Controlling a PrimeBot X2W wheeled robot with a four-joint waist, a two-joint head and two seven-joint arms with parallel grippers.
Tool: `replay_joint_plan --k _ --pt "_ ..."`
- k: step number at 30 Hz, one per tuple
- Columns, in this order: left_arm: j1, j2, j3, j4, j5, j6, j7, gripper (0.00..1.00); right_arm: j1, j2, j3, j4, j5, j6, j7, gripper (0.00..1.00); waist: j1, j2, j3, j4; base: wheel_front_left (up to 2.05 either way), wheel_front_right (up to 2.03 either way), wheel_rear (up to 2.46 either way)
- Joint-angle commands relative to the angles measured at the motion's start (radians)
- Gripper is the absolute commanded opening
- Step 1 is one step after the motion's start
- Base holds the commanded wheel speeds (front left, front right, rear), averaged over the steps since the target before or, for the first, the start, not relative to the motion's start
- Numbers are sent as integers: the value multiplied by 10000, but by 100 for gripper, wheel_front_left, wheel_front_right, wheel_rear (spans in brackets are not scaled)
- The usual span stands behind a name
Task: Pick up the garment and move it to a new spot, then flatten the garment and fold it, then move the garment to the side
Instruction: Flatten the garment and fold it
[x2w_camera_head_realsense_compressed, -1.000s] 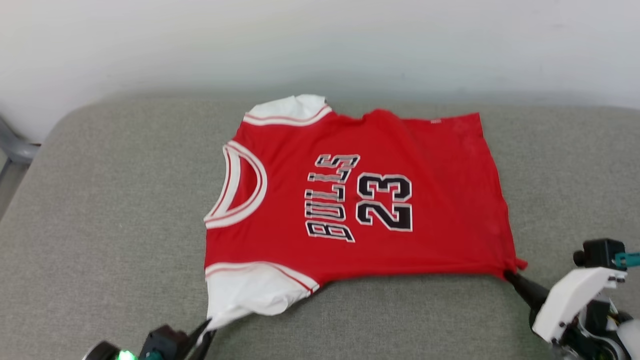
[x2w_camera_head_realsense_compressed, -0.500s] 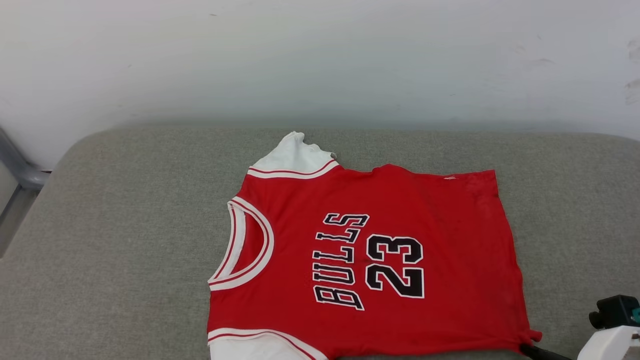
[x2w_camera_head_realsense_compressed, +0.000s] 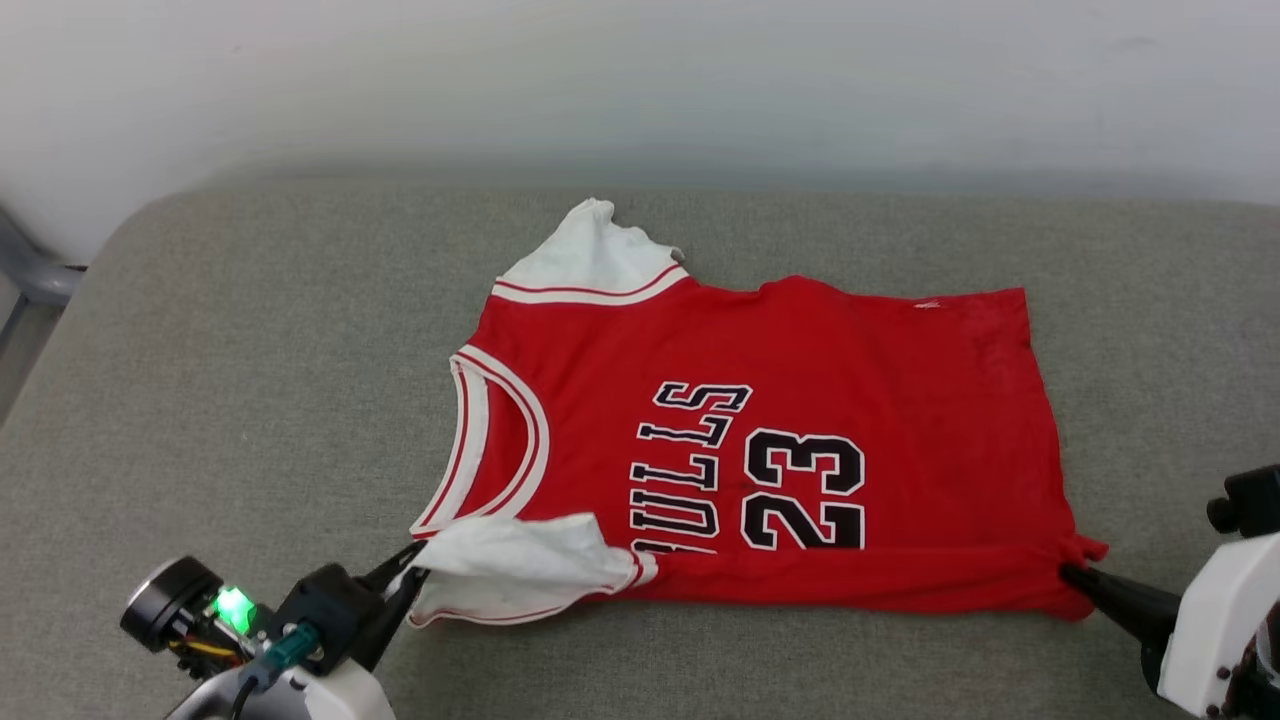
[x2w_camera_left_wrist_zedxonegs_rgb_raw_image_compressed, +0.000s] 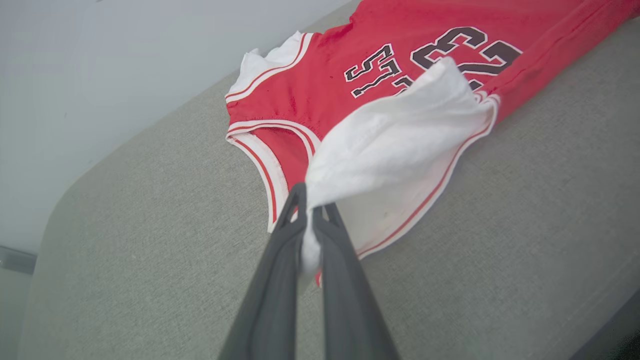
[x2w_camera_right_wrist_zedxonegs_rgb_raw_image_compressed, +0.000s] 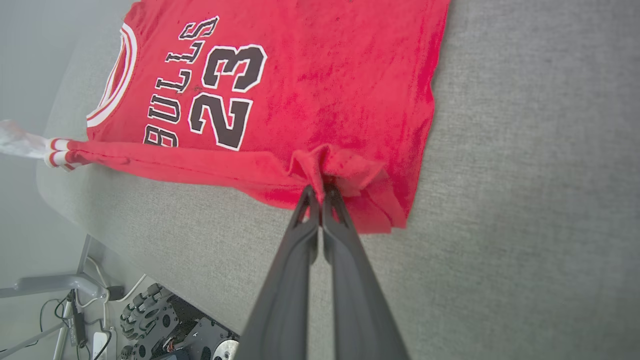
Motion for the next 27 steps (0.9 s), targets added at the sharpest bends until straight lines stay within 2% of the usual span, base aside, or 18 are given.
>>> replay_joint_plan --k 1,11,25,26,27 --pt "-280 -41 -44 89 65 -112 53 0 -275 106 -46 -62 -93 -8 122 0 -1 -1 303 50 0 0 0" --pt "-2652 -577 -663 1706 383 -897 302 0 -1717 560 -311 260 -1049 -8 1243 0 -1 -1 1382 116 0 0 0" --pt "-4418 -1364 -1592 4557 265 -1141 29 0 -2442 1050 -232 1145 -2042 -8 1740 0 -1 -1 2008 90 0 0 0" --pt "-4506 -1432 -1620 4705 263 -1145 9 40 -2476 1096 -267 1166 -2119 -8 1626 71 -1 -1 2009 86 0 0 0" --pt "-4594 -1522 -1646 4806 290 -1144 -87 100 -2496 1164 -320 1225 -2165 -8 1554 100 -1 -1 2007 82 0 0 0"
